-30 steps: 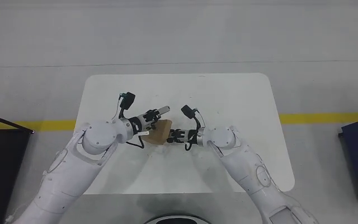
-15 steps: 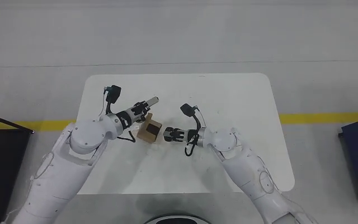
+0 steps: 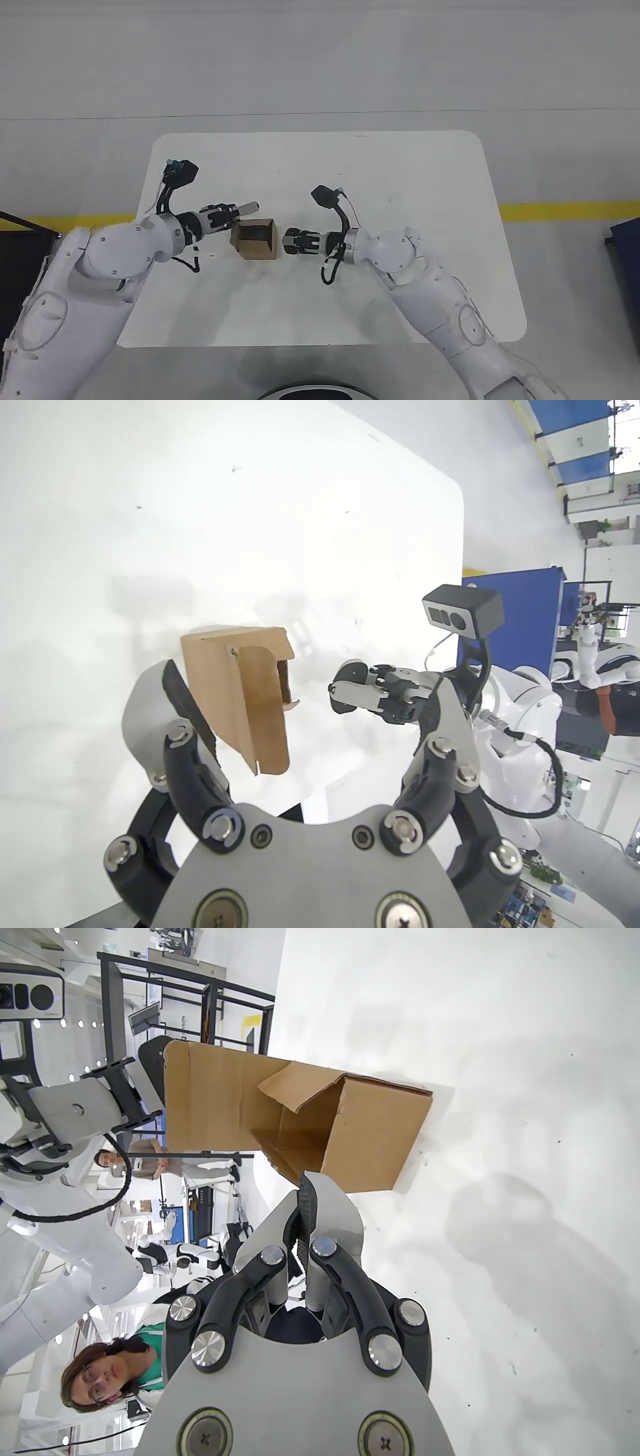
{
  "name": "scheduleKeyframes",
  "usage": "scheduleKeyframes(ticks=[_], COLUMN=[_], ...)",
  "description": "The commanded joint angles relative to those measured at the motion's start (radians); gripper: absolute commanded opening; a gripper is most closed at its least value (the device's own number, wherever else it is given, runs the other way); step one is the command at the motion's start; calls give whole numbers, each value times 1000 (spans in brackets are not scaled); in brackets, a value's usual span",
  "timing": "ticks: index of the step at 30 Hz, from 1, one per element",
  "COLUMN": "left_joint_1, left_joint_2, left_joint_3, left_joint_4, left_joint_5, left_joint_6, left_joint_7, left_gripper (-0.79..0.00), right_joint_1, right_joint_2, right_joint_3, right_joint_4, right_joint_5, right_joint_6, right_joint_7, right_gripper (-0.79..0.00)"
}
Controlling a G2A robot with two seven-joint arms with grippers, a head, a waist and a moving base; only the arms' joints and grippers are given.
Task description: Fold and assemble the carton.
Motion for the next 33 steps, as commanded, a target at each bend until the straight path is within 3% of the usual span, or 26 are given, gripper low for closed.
scheduleKeyframes(ticks=[1,5,11,12,14,20,24,26,28,30,31,33], left_joint_1=[22,87,152,156,157,122,93,81,72,65,63,60], left_joint_2=[4,17,32,32,31,25,19,17,16,15,15,15], left_joint_3=[-36,-90,-102,-101,-96,-49,-10,3,10,12,12,9], left_joint_4=[-14,-50,-61,-61,-59,-3,26,33,37,41,43,44], left_joint_5=[3,35,128,128,113,109,118,117,117,118,120,122], left_joint_6=[0,-15,-52,-55,-59,-72,-72,-70,-69,-70,-71,-73], left_joint_7=[19,-21,-101,-98,-90,-69,-57,-54,-51,-48,-47,-43], left_gripper=[0,0,-40,-65,-191,-357,-357,-406,-508,-720,-785,-785], right_joint_1=[0,0,0,0,0,0,0,0,0,0,0,0], right_joint_2=[0,0,0,0,0,0,0,0,0,0,0,0], right_joint_3=[-2,-2,-2,-2,-2,-2,-2,-2,-2,-2,-2,-2], right_joint_4=[-3,-3,-3,-3,-3,-3,-3,-3,-3,-3,-3,-3], right_joint_5=[-2,-2,-2,-2,-2,-2,-2,-2,-2,-2,-2,-2], right_joint_6=[1,1,1,1,1,1,1,1,1,1,1,1], right_joint_7=[-2,-2,-2,-2,-2,-2,-2,-2,-2,-2,-2,-2], right_gripper=[-785,-785,-785,-785,-785,-785,-785,-785,-785,-785,-785,-785])
